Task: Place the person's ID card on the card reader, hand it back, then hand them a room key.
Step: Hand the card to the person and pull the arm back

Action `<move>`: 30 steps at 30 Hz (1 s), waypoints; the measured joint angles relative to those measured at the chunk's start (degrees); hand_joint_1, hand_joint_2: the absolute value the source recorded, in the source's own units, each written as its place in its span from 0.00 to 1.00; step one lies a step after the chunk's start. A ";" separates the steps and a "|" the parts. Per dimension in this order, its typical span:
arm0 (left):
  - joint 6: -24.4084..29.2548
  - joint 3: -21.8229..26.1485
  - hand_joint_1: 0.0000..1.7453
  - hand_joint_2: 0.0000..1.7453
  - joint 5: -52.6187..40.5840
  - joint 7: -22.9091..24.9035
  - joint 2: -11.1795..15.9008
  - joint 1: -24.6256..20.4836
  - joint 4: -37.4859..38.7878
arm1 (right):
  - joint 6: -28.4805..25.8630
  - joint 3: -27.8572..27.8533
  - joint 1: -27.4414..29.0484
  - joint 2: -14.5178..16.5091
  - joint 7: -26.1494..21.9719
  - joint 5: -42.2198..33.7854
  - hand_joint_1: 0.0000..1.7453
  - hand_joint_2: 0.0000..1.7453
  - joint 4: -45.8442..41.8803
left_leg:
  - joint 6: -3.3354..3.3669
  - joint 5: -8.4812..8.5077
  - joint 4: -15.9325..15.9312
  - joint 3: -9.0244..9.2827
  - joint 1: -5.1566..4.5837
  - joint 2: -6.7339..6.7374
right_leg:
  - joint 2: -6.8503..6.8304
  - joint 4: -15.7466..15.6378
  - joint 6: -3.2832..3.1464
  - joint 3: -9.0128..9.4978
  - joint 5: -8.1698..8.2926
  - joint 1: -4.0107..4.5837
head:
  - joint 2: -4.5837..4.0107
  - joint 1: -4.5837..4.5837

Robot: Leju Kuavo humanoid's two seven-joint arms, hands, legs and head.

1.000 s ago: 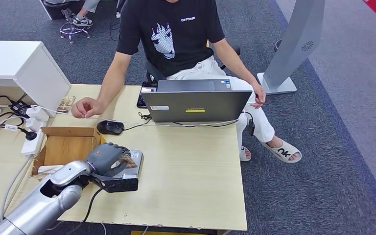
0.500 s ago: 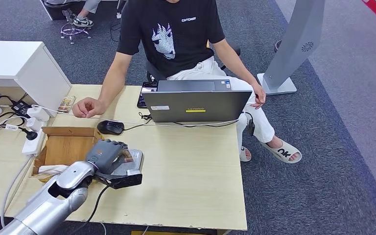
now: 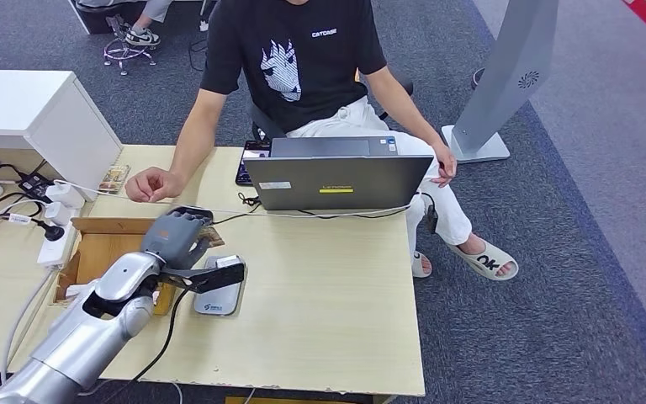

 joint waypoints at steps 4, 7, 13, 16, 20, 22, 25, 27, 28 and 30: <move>1.29 1.67 1.00 1.00 -3.32 1.58 -0.70 -1.89 -1.57 | 0.33 -0.29 0.00 0.02 -0.19 0.66 0.00 1.00 -0.06 | 0.00 0.00 0.00 -0.01 0.00 0.00 | 0.01 0.00 0.00 0.00 0.00 0.00 | 0.00 0.00; 2.16 2.97 1.00 1.00 -4.38 2.10 -1.21 -2.71 -2.48 | 0.74 -0.58 -0.01 0.02 -0.54 1.13 0.00 1.00 -0.13 | 0.00 0.00 0.00 -0.01 0.00 0.01 | 0.01 0.00 0.00 0.00 0.00 0.00 | 0.00 0.00; 4.17 6.07 1.00 1.00 -6.73 2.43 -1.95 -2.96 -3.58 | 0.77 -1.27 -0.02 0.02 -0.73 2.20 0.00 1.00 -0.23 | 0.00 0.00 0.00 -0.01 0.00 0.01 | 0.02 0.00 0.00 -0.02 0.00 0.01 | 0.00 -0.01; 6.36 7.67 1.00 1.00 -10.12 4.34 -2.11 -3.31 -3.86 | 0.78 -1.49 -0.03 0.02 -0.79 3.01 0.00 1.00 -0.32 | 0.00 0.00 0.00 -0.01 0.01 0.02 | 0.02 0.01 0.00 -0.03 0.00 0.01 | 0.00 -0.01; 8.53 10.13 1.00 1.00 -12.31 5.79 -2.12 -4.04 -3.89 | 0.88 -1.50 -0.11 0.02 -0.90 3.85 0.00 1.00 -0.37 | 0.00 0.00 0.00 -0.01 0.01 0.02 | 0.02 0.01 0.00 -0.02 0.00 0.01 | 0.00 -0.01; 9.13 11.36 1.00 1.00 -12.38 5.87 -2.14 -4.20 -3.87 | 0.92 -1.50 -0.18 0.02 -0.90 4.11 0.00 1.00 -0.37 | 0.00 0.00 0.00 -0.01 0.00 0.02 | 0.02 0.01 0.00 -0.02 0.00 0.00 | 0.00 -0.01; 10.64 12.78 0.27 1.00 -12.46 5.30 -2.23 -4.18 -3.84 | 0.95 -1.50 -0.25 0.02 -0.79 4.51 0.00 1.00 -0.37 | 0.00 0.00 0.00 -0.02 0.00 0.01 | 0.01 0.01 0.00 -0.02 0.00 0.00 | 0.00 0.00; 12.42 13.54 0.00 1.00 -12.96 4.92 -2.46 -3.99 -3.84 | 0.96 -1.50 -0.29 0.02 -0.72 4.73 0.00 1.00 -0.37 | 0.00 0.00 0.00 -0.03 0.00 0.01 | 0.01 0.01 0.00 -0.02 0.00 0.00 | 0.00 0.01; 13.69 13.93 0.00 1.00 -13.34 4.77 -2.64 -3.77 -3.85 | 0.96 -1.51 -0.31 0.02 -0.72 4.89 0.00 1.00 -0.37 | 0.00 0.00 0.00 -0.04 0.00 0.01 | 0.01 0.01 0.00 -0.02 0.00 0.00 | 0.00 0.01; 16.75 14.88 0.00 1.00 -14.03 4.26 -3.14 -2.94 -4.02 | 0.98 -1.52 -0.32 0.02 -0.72 5.31 0.00 1.00 -0.38 | 0.00 0.00 0.00 -0.04 0.00 0.02 | 0.02 0.01 0.00 -0.02 0.00 0.00 | 0.00 0.00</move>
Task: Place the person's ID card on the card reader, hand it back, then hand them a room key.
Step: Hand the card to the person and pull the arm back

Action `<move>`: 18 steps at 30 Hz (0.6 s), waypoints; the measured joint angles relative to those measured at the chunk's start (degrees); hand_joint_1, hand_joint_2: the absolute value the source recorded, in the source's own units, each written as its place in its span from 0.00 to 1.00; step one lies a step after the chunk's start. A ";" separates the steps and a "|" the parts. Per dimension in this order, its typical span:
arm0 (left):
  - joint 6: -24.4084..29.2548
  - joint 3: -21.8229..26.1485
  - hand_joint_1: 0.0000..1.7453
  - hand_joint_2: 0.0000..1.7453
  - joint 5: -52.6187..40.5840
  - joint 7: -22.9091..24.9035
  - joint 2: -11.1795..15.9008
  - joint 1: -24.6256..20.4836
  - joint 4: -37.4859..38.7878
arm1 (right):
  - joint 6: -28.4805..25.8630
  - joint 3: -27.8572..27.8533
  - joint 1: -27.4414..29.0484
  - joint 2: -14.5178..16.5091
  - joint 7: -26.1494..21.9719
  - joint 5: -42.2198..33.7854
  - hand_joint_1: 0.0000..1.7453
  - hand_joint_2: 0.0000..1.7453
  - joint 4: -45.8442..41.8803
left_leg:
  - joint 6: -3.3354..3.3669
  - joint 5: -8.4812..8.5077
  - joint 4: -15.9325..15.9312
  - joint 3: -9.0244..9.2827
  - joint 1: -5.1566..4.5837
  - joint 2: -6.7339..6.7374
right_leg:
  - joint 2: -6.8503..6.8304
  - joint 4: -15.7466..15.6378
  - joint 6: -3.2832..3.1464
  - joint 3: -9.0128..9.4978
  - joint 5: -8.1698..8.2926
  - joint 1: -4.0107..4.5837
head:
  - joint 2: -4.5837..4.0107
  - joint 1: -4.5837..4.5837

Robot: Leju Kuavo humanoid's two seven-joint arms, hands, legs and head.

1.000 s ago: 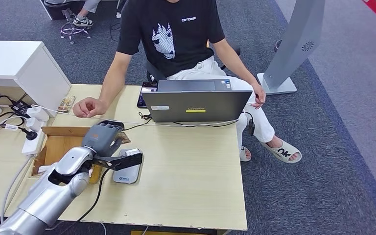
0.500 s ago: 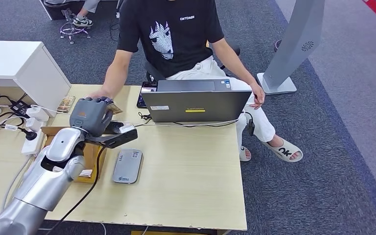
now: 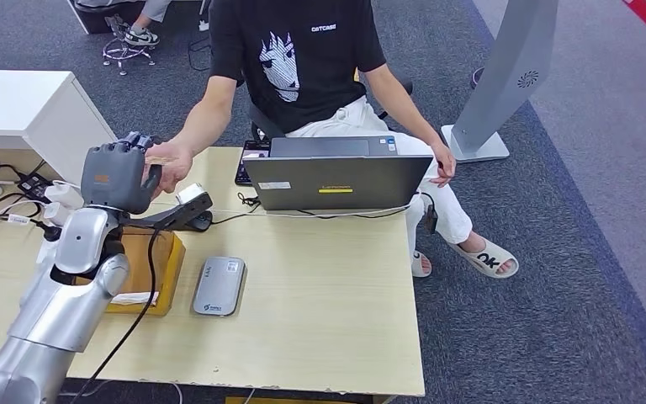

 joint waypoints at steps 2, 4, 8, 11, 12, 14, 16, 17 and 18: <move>2.49 1.06 0.00 1.00 -0.24 -0.50 -0.46 1.07 -0.45 | 0.04 0.00 0.00 0.00 -0.01 0.34 0.00 1.00 -0.01 | 0.00 0.00 0.00 0.00 0.00 0.00 | 0.00 0.00 0.00 -0.01 0.00 0.00 | 0.00 0.00; 4.20 2.10 0.00 1.00 -0.30 -1.01 -0.76 2.18 -1.14 | 0.09 0.00 0.00 0.00 -0.04 0.51 0.00 1.00 -0.01 | 0.00 0.00 0.00 0.00 0.00 0.00 | 0.00 0.00 0.00 -0.01 0.00 0.00 | 0.00 0.00; 5.50 3.74 0.00 1.00 -0.47 -1.78 -1.24 4.00 -2.66 | 0.15 -0.01 -0.02 0.00 -0.09 0.82 0.00 1.00 -0.02 | 0.00 0.00 0.00 0.00 0.00 0.00 | -0.01 0.00 0.00 -0.02 0.00 0.01 | 0.00 0.00; 5.50 4.16 0.00 1.00 -0.55 -2.24 -1.45 4.73 -3.24 | 0.30 -0.02 -0.02 0.00 -0.09 0.92 0.00 1.00 -0.02 | 0.00 0.00 0.00 0.00 0.01 -0.01 | -0.02 0.00 0.00 -0.01 0.00 0.01 | 0.00 -0.01; 5.49 4.21 0.00 1.00 -0.56 -2.34 -1.52 4.88 -3.33 | 0.37 -0.02 -0.02 0.00 -0.09 0.93 0.00 1.00 -0.02 | 0.00 0.00 0.00 0.00 0.01 -0.01 | -0.02 0.00 0.00 -0.01 0.00 0.01 | 0.00 0.00; 5.49 4.31 0.00 1.00 -0.66 -2.41 -1.69 5.20 -3.52 | 0.55 -0.04 -0.02 0.00 -0.09 0.99 0.00 1.00 -0.02 | 0.00 0.00 0.00 0.00 0.01 -0.01 | -0.02 0.00 0.00 -0.01 0.00 0.00 | 0.00 0.00; 5.48 4.40 0.00 1.00 -0.94 -2.48 -1.87 5.65 -3.85 | 0.66 -0.10 -0.02 0.00 -0.09 1.08 0.00 1.00 -0.02 | 0.00 0.00 0.00 0.00 0.00 -0.01 | -0.02 0.00 0.00 -0.01 0.00 0.00 | 0.00 0.00; 5.47 4.46 0.00 1.00 -1.11 -2.51 -1.95 5.91 -4.03 | 0.67 -0.15 -0.02 0.00 -0.09 1.11 0.00 1.00 -0.02 | 0.00 0.00 0.00 0.00 0.00 -0.01 | -0.02 0.00 0.00 -0.01 0.00 0.00 | 0.00 0.01; 5.47 4.54 0.00 1.00 -1.23 -2.52 -2.04 6.17 -4.20 | 0.68 -0.24 -0.02 0.00 -0.09 1.15 0.00 1.00 -0.02 | 0.00 0.00 0.00 -0.01 0.00 -0.01 | -0.02 0.00 0.00 -0.01 0.00 0.00 | 0.00 0.00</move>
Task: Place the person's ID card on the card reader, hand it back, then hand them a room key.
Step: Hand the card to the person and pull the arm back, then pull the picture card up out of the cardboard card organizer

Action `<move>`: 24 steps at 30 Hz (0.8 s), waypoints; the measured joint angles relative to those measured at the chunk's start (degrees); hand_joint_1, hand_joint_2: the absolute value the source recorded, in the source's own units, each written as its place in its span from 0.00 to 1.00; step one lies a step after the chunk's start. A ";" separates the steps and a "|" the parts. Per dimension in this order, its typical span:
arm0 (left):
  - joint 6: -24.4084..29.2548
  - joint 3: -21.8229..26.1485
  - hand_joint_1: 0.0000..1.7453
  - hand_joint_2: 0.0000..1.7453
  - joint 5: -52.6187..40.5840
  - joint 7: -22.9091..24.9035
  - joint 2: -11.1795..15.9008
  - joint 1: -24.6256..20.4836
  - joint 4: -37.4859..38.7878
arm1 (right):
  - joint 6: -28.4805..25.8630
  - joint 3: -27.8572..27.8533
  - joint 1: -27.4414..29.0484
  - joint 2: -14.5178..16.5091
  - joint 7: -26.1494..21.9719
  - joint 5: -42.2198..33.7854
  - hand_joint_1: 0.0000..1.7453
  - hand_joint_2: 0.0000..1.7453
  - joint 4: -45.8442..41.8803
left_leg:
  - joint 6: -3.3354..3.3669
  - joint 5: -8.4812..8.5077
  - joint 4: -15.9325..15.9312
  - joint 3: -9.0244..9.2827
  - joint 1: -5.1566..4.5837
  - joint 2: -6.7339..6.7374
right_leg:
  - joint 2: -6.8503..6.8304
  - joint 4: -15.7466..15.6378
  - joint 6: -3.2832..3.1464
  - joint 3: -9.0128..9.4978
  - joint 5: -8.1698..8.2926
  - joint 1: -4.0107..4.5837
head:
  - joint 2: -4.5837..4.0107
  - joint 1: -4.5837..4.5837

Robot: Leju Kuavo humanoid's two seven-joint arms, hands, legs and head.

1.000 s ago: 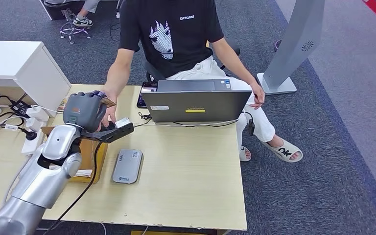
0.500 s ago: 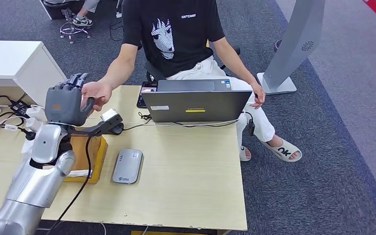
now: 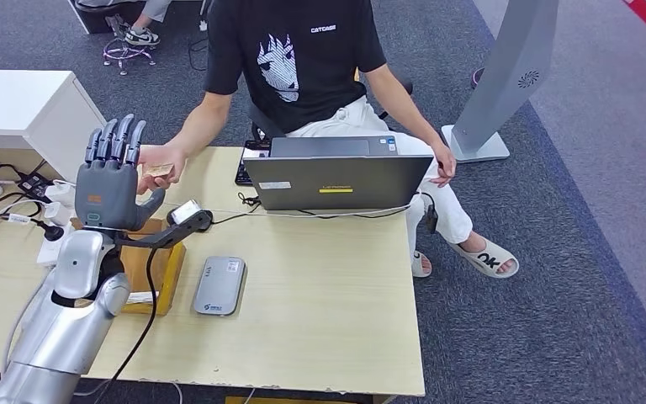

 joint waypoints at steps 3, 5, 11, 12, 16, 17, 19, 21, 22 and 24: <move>-0.01 0.34 0.00 1.00 -0.14 -0.02 -0.22 0.68 -0.46 | 0.01 -0.31 -0.01 0.00 0.00 0.08 0.00 1.00 0.00 | 0.00 0.00 0.00 0.00 0.00 0.00 | 0.00 0.00 0.00 0.00 0.00 0.00 | 0.00 -0.01; -0.01 0.46 0.00 1.00 -0.16 -0.02 -0.26 0.98 -0.71 | 0.01 -0.51 -0.01 0.00 0.00 0.12 0.00 1.00 0.00 | 0.00 0.00 0.00 0.00 0.00 0.00 | 0.00 0.00 0.00 -0.01 0.00 0.00 | 0.00 0.00; 0.76 0.89 0.00 1.00 -0.59 -0.98 -0.23 2.80 -1.89 | -0.03 -0.97 0.00 0.00 -0.11 0.21 0.00 1.00 0.00 | 0.00 0.00 -0.01 -0.01 0.00 0.01 | 0.01 0.00 0.00 0.00 0.00 0.00 | 0.00 -0.01; 1.24 1.01 0.00 1.00 -0.61 -1.13 -0.20 3.62 -2.48 | -0.05 -1.08 0.00 0.00 -0.11 0.20 0.00 1.00 0.00 | 0.00 0.00 -0.01 -0.01 0.00 0.01 | 0.01 0.00 0.00 0.00 0.00 0.00 | 0.00 -0.01; 2.94 1.70 0.00 1.00 0.29 -3.24 0.25 8.49 -7.04 | -0.13 -1.84 0.02 0.06 -0.26 -0.13 0.00 1.00 0.00 | 0.00 -0.02 -0.02 -0.03 0.00 0.03 | 0.03 0.00 0.01 -0.02 -0.03 0.00 | 0.00 0.00; 2.97 1.81 0.00 1.00 0.86 -3.97 0.50 10.03 -8.62 | -0.15 -2.12 0.02 0.10 -0.31 -0.22 0.00 1.00 0.00 | 0.00 -0.02 -0.02 -0.03 0.00 0.04 | 0.04 0.00 0.02 -0.03 -0.04 0.00 | 0.00 0.00; 2.63 1.91 0.00 1.00 1.91 -5.08 1.07 12.87 -11.79 | -0.20 -2.58 0.05 0.17 -0.37 -0.39 0.00 1.00 0.00 | 0.02 -0.04 -0.02 -0.05 0.00 0.03 | 0.02 -0.01 0.02 -0.06 -0.06 0.00 | 0.00 0.00; 2.32 1.91 0.00 1.00 2.47 -5.65 1.61 14.99 -14.35 | -0.22 -2.91 0.06 0.24 -0.37 -0.48 0.00 1.00 0.00 | 0.03 -0.04 -0.02 -0.07 0.00 0.01 | -0.01 -0.01 0.02 -0.07 -0.06 0.00 | 0.00 0.00; 2.21 1.92 0.00 1.00 2.58 -5.78 1.83 15.74 -15.34 | -0.23 -3.05 0.05 0.27 -0.37 -0.50 0.00 1.00 0.00 | 0.03 -0.04 -0.02 -0.08 0.00 0.00 | -0.02 -0.01 0.02 -0.08 -0.06 0.00 | 0.00 -0.01; 1.99 1.93 0.00 1.00 2.71 -5.89 2.18 16.74 -16.82 | -0.25 -3.33 0.04 0.33 -0.37 -0.50 0.00 1.00 -0.01 | 0.03 -0.04 -0.02 -0.08 0.00 -0.01 | -0.03 -0.01 0.02 -0.07 -0.06 0.00 | 0.00 -0.01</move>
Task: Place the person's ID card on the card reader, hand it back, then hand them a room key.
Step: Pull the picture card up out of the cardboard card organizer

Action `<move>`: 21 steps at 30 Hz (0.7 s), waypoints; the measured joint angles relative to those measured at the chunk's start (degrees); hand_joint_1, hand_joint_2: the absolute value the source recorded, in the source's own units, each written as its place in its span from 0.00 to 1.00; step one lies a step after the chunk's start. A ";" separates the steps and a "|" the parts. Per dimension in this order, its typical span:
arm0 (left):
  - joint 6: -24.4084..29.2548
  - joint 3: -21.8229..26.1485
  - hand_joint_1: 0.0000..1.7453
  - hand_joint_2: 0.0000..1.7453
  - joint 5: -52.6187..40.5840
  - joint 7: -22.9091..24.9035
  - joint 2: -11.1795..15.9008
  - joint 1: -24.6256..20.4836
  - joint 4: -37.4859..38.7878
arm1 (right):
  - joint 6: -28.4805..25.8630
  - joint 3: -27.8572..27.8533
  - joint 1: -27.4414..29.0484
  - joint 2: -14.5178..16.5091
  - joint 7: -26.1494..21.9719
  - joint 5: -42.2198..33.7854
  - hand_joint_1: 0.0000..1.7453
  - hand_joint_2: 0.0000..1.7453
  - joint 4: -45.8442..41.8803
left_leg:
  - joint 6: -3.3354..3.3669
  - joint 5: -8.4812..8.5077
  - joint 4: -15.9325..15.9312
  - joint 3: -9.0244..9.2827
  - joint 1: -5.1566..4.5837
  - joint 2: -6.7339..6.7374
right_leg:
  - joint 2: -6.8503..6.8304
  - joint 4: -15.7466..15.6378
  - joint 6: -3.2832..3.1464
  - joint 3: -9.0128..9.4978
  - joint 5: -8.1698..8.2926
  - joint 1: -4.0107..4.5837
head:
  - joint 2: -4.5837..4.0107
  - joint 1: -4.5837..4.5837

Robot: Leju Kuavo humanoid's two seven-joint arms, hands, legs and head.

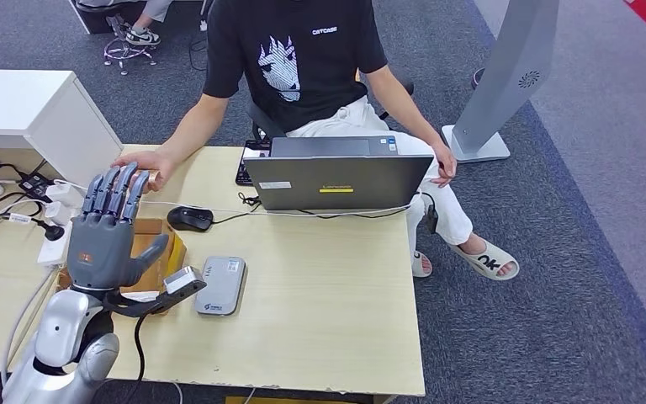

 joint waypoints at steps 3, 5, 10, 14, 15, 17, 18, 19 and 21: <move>-0.47 0.00 0.00 1.00 0.29 -0.12 0.31 0.69 -1.38 | -0.04 -0.27 0.00 0.09 0.00 -0.03 0.00 1.00 0.00 | -0.01 0.02 0.00 0.01 0.00 0.00 | 0.00 0.00 0.00 0.02 0.01 0.00 | 0.00 0.00; -1.47 -0.01 0.00 1.00 1.12 -1.03 0.64 1.27 -2.32 | -0.05 -0.50 0.00 0.17 -0.03 -0.14 0.00 1.00 0.00 | -0.02 0.03 0.00 0.02 0.00 0.01 | 0.02 0.00 0.00 0.02 0.03 0.00 | 0.00 0.01; -6.63 -0.65 0.00 1.00 6.33 -4.47 2.31 4.91 -7.12 | -0.04 -1.59 -0.02 0.42 -1.14 -0.80 0.00 1.00 -0.02 | -0.03 0.03 0.00 0.02 0.00 0.02 | 0.04 0.00 0.00 0.00 0.02 0.00 | 0.00 0.00; -11.35 -2.03 0.00 1.00 12.13 -6.70 4.60 7.81 -10.58 | -0.10 -2.82 -0.09 0.60 -1.92 -1.30 0.00 1.00 -0.02 | -0.02 0.01 -0.01 -0.01 0.00 0.02 | 0.03 0.00 -0.01 -0.02 0.00 0.00 | 0.00 0.00; -12.08 -2.30 0.00 1.00 12.95 -7.07 5.31 8.58 -11.34 | -0.16 -3.16 -0.10 0.63 -1.94 -1.43 0.00 1.00 -0.02 | -0.02 0.01 -0.02 -0.01 0.01 0.02 | 0.04 0.00 -0.01 -0.02 0.00 0.00 | 0.00 0.01; -12.58 -2.61 0.00 1.00 13.05 -7.19 6.80 10.32 -12.90 | -0.41 -3.82 -0.10 0.74 -1.86 -1.72 0.00 1.00 -0.02 | -0.02 0.01 -0.02 -0.01 0.01 0.03 | 0.04 0.00 -0.01 -0.03 0.00 0.01 | 0.00 0.01; -12.62 -2.64 0.00 1.00 12.94 -7.09 7.56 11.23 -13.72 | -0.56 -4.15 -0.10 0.82 -1.80 -1.85 0.00 1.00 -0.02 | -0.03 0.01 -0.03 -0.01 0.01 0.03 | 0.04 0.00 -0.01 -0.04 0.00 0.01 | 0.00 0.01; -12.82 -2.64 0.00 1.00 13.17 -7.03 8.24 12.06 -14.52 | -0.68 -4.47 -0.09 0.91 -1.71 -1.96 0.00 1.00 -0.02 | -0.03 0.01 -0.03 -0.01 0.01 0.03 | 0.03 0.00 -0.01 -0.04 0.00 0.01 | 0.00 0.00; -14.03 -2.63 0.00 1.00 14.74 -7.08 9.60 13.43 -15.92 | -0.80 -5.02 -0.11 1.09 -1.54 -2.07 0.00 1.00 -0.02 | -0.03 0.02 -0.03 -0.02 0.02 0.01 | 0.01 0.01 -0.01 -0.04 -0.01 0.01 | 0.00 0.01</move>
